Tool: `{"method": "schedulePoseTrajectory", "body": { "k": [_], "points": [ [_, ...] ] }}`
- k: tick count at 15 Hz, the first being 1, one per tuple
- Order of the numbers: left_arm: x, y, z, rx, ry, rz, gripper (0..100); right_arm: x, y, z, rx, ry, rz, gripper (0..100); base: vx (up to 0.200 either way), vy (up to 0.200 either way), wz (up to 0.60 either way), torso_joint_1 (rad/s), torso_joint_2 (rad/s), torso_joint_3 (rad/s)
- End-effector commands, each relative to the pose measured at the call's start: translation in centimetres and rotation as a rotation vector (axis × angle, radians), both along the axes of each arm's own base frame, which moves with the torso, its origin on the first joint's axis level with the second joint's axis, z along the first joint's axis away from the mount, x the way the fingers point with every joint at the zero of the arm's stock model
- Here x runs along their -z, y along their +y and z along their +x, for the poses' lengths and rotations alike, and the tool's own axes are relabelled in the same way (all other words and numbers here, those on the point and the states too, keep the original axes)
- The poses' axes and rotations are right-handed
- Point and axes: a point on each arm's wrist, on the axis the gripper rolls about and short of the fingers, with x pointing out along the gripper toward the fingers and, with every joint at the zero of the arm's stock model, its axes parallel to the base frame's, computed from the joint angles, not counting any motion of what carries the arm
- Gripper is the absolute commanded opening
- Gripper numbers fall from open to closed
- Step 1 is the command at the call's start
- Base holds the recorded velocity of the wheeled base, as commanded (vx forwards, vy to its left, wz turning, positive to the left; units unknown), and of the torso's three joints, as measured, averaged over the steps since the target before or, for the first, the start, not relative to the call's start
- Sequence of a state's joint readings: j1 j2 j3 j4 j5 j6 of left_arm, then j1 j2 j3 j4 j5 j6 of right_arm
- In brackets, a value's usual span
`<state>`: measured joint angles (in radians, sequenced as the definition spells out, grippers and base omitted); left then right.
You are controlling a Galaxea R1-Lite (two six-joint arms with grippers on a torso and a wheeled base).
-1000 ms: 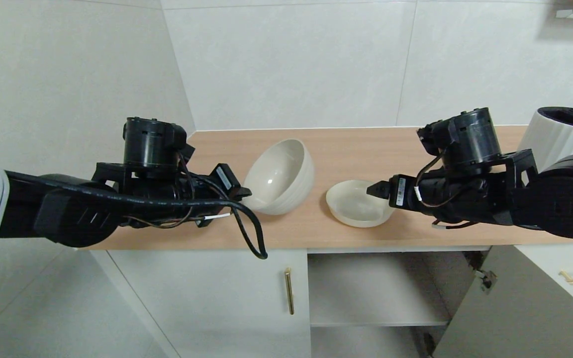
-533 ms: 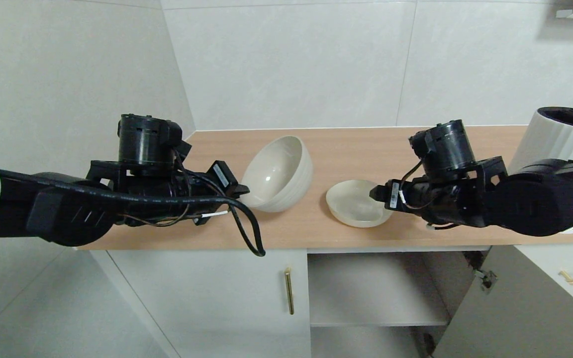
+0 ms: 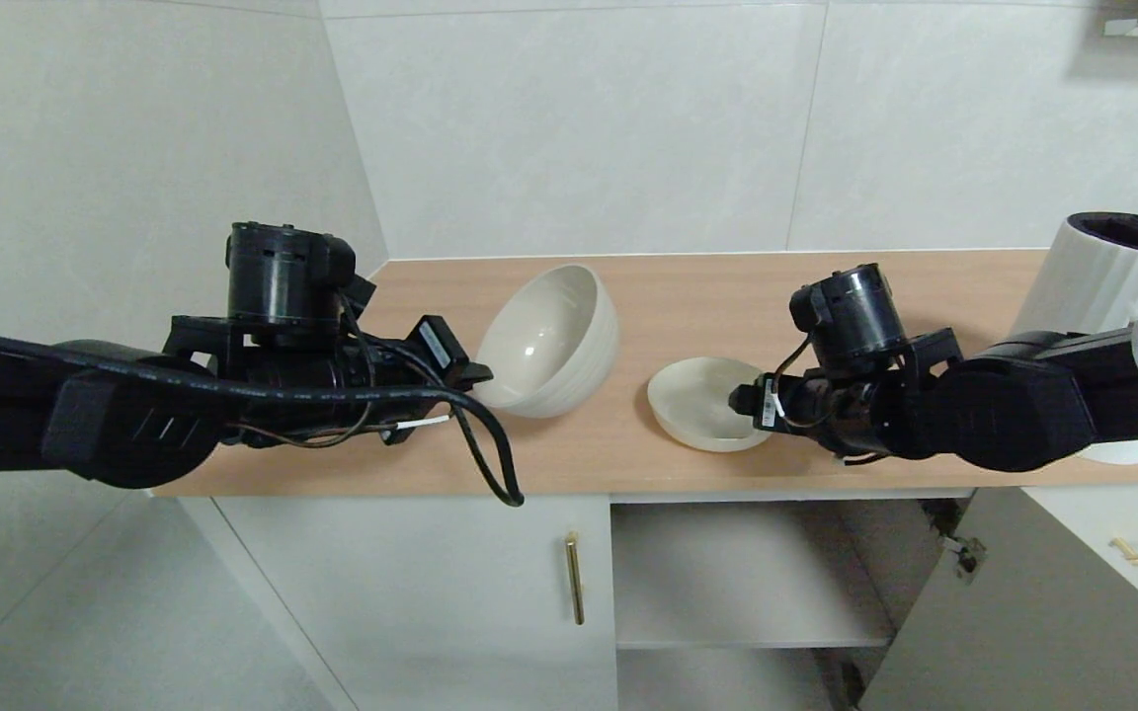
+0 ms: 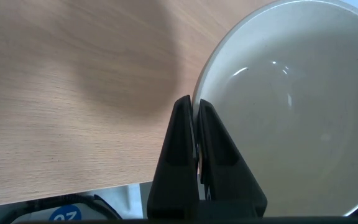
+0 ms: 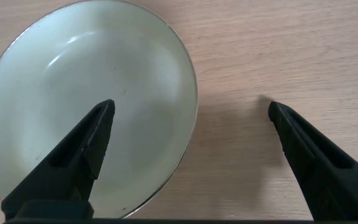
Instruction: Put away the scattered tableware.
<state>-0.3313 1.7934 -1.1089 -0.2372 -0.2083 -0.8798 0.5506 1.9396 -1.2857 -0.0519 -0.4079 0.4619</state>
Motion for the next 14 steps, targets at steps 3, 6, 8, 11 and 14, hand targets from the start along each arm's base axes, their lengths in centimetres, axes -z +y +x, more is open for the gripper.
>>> {"method": "schedulePoseTrajectory", "body": {
  "k": [3, 6, 8, 11, 14],
  "points": [
    [-0.2, 0.1, -0.1, -0.001, -0.006, -0.001, 0, -0.1, 0.0, 0.0, 0.000, -0.002, 0.001, 0, 0.000, 0.000, 0.00, 0.000, 0.00, 0.000],
    [-0.3, 0.1, -0.1, -0.002, -0.008, -0.002, 0, -0.1, 0.0, -0.1, -0.002, -0.001, 0.003, 0, 0.000, 0.000, 0.00, 0.000, 0.00, 0.000],
    [-0.3, 0.2, -0.1, -0.003, -0.011, -0.002, 0, -0.4, 0.0, -0.3, -0.002, -0.007, 0.005, 0, 0.000, 0.000, 0.00, 0.000, 0.00, 0.000],
    [-0.3, 0.2, -0.2, -0.001, -0.012, 0.007, 0, -1.0, -0.1, -0.7, -0.007, -0.016, 0.013, 0, 0.000, 0.000, 0.00, 0.000, 0.00, 0.000],
    [-0.5, 0.7, -1.7, 0.016, -0.022, 0.040, 0, -2.3, -1.1, -2.6, -0.022, -0.013, 0.025, 0, 0.000, 0.000, 0.00, 0.000, 0.00, 0.000]
  ]
}}
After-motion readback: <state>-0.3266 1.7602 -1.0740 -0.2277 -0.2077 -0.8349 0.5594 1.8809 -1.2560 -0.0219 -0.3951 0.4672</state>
